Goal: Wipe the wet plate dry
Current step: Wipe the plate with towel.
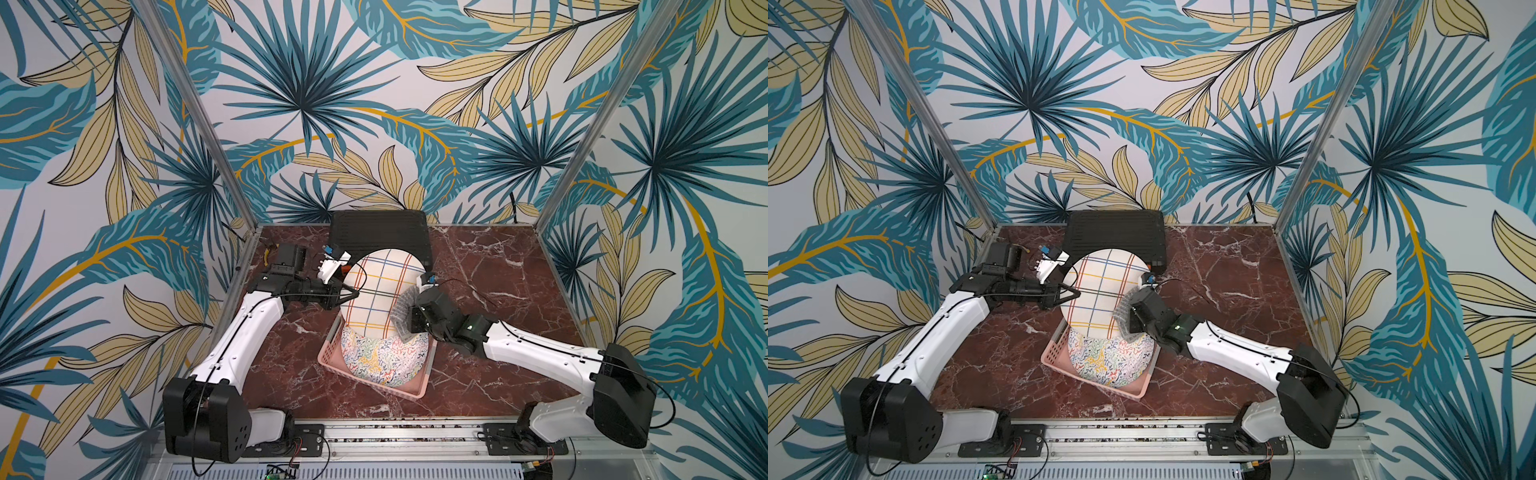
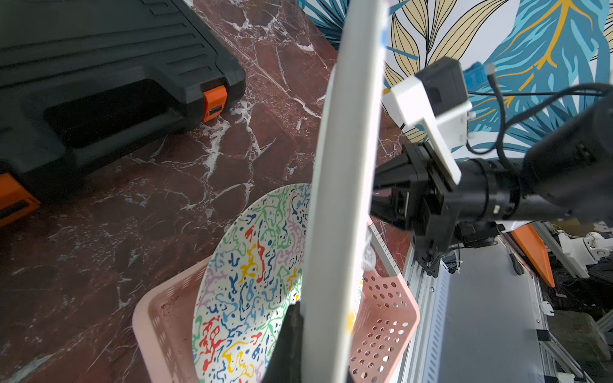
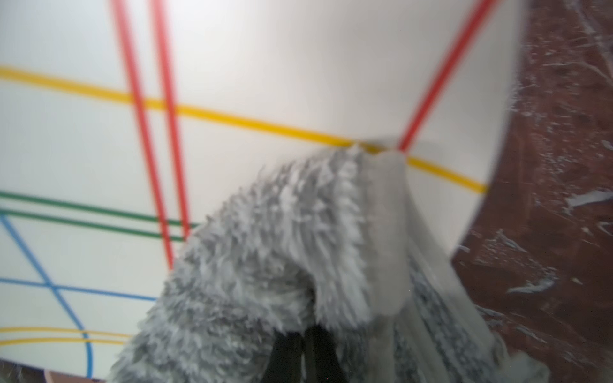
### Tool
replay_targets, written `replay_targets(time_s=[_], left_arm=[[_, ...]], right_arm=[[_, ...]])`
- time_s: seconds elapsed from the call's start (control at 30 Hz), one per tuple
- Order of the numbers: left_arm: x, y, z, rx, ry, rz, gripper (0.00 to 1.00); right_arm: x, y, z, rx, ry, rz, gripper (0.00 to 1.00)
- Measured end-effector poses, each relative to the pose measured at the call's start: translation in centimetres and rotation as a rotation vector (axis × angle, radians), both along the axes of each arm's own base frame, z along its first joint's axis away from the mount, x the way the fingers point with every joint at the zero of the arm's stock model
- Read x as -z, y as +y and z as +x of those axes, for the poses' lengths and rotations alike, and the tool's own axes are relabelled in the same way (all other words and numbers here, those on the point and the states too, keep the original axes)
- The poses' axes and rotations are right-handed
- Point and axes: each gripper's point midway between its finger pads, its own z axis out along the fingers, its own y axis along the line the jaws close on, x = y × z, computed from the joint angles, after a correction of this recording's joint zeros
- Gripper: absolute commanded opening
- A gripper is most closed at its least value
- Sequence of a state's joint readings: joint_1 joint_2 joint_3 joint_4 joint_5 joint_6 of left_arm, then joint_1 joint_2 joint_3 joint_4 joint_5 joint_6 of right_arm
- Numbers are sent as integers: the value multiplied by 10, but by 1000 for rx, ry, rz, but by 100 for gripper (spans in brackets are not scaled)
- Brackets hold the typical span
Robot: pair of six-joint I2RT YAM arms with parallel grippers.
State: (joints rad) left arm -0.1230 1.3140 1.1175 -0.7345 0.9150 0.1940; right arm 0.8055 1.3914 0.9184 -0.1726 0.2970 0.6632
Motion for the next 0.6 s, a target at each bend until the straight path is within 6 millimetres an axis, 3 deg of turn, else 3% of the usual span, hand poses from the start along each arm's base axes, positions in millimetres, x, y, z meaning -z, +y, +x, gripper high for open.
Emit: replay_targets(time_s=[0.13,0.37,0.5,0.6], left_arm=[[-1,2,-1,-6,-1,6,0],[-23,-8,-27,99,-1,-47,0],[-34,-10,-36,143,-55,-25,0],[-37,-14,-44,185,-114,24,0]], right_arm=[[-13,-39,19,116,-19,37,0],[-37,-105,38,266,-12,74,0],[-88,-119,54,263,-31,163,0],[-146,-115,63,207,-86,218,0]])
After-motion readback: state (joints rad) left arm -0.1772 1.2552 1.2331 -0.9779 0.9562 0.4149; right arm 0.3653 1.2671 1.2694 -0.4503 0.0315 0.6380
